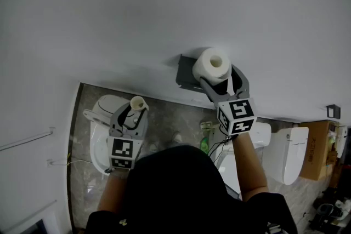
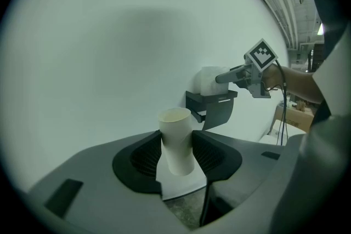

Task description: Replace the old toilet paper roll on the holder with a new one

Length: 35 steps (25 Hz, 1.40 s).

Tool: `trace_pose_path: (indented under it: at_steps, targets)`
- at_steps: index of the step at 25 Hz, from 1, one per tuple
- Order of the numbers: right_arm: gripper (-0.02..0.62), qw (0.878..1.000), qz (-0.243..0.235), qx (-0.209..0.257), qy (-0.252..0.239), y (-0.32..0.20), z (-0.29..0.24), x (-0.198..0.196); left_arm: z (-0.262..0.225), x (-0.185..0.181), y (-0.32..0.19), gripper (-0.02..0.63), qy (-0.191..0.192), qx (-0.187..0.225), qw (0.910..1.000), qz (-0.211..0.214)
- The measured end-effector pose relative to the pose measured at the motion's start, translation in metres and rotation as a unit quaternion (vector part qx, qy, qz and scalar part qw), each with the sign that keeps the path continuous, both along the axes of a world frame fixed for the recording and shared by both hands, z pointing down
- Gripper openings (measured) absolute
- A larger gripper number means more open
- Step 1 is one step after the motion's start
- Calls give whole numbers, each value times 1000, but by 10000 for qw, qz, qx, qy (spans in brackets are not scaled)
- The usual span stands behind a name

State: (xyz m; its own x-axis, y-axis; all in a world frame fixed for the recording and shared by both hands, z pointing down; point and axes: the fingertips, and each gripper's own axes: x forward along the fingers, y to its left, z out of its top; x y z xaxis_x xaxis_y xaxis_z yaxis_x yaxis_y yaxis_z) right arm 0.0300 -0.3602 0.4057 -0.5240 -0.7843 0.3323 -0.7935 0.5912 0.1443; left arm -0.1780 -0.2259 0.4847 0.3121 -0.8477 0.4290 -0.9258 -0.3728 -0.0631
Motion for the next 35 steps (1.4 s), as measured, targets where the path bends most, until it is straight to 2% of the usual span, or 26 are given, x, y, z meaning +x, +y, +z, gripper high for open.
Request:
trace_pose_path:
  at_steps: [9, 13, 20, 27, 30, 35]
  targets:
    - [425, 9989, 238, 364, -183, 30, -33, 28, -7, 24, -3, 187, 93, 76, 9990, 424]
    - [417, 9983, 430, 342, -216, 48, -34, 47, -10, 39, -3, 187, 164, 55, 9977, 658]
    - [273, 9947, 910, 313, -347, 87, -27, 80, -8, 66, 1, 187, 21, 66, 9924, 1232]
    - [126, 9924, 1113, 93, -509, 128, -5, 89, -11, 91, 7, 187, 65, 60, 9876, 1566]
    - [91, 9916, 1160, -35, -567, 145, 8, 90, -11, 100, 12, 187, 67, 61, 9857, 1683]
    - [69, 9900, 1190, -187, -730, 166, 24, 87, -12, 109, 20, 187, 109, 64, 9840, 1778]
